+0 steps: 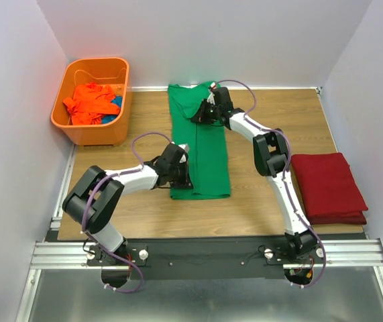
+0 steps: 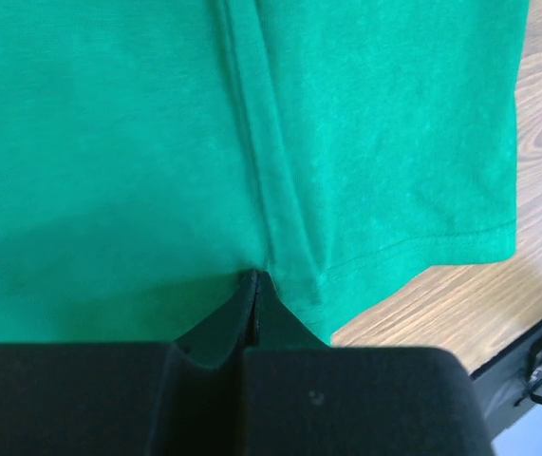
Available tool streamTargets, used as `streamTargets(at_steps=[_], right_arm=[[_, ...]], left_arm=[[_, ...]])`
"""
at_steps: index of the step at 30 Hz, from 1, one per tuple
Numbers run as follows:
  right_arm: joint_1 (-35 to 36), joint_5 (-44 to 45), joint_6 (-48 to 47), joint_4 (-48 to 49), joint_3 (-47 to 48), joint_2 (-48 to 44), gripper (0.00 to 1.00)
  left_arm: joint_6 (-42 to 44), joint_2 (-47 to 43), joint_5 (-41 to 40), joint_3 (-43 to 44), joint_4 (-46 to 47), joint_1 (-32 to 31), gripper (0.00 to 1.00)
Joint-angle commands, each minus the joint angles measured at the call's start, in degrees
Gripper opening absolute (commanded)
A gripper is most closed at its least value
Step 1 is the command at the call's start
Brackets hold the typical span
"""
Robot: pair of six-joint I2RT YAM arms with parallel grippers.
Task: Fold and stack the t-shirts
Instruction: Fold the tshirt
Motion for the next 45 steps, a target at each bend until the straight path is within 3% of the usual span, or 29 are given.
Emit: streamTargets(at_steps=[1, 3, 8, 11, 19, 30, 38, 45], right_arm=[[-0.50, -4.39, 0.60, -3.41, 2.40, 1.25, 0.18], [-0.50, -7.92, 1.66, -3.32, 2.41, -0.59, 0.19], [-0.59, -12.13, 4.29, -3.32, -0.75, -6.21, 0.20], [-0.59, -12.58, 5.70, -3.32, -7.42, -11.65, 0.20], [-0.67, -8.81, 3.42, -2.97, -35.36, -32.82, 0.20], [-0.59, -6.70, 2.81, 0.19, -70.42, -52.43, 0.20], [-0.59, -5.91, 3.07, 0.46, -83.71, -58.68, 0.19], [-0.59, -6.17, 3.16, 0.37, -87.94, -62.29, 0.19]], left_arm=[[2.35, -6.24, -2.22, 1.26, -2.78, 0.35, 0.03], [1.47, -8.36, -4.42, 1.87, -4.53, 0.52, 0.08], [-0.81, -13.11, -6.62, 1.35, -7.96, 1.05, 0.08], [-3.79, -15.22, -7.32, -1.28, -9.10, 1.23, 0.00], [-9.34, -20.50, -7.16, -11.48, -7.00, 1.67, 0.00], [-10.75, -18.57, -8.03, -12.72, -7.00, 1.75, 0.00], [-11.88, -15.93, -7.15, -14.56, -6.20, 1.75, 0.00], [-11.80, -14.97, -7.68, -15.27, -6.38, 1.75, 0.00]])
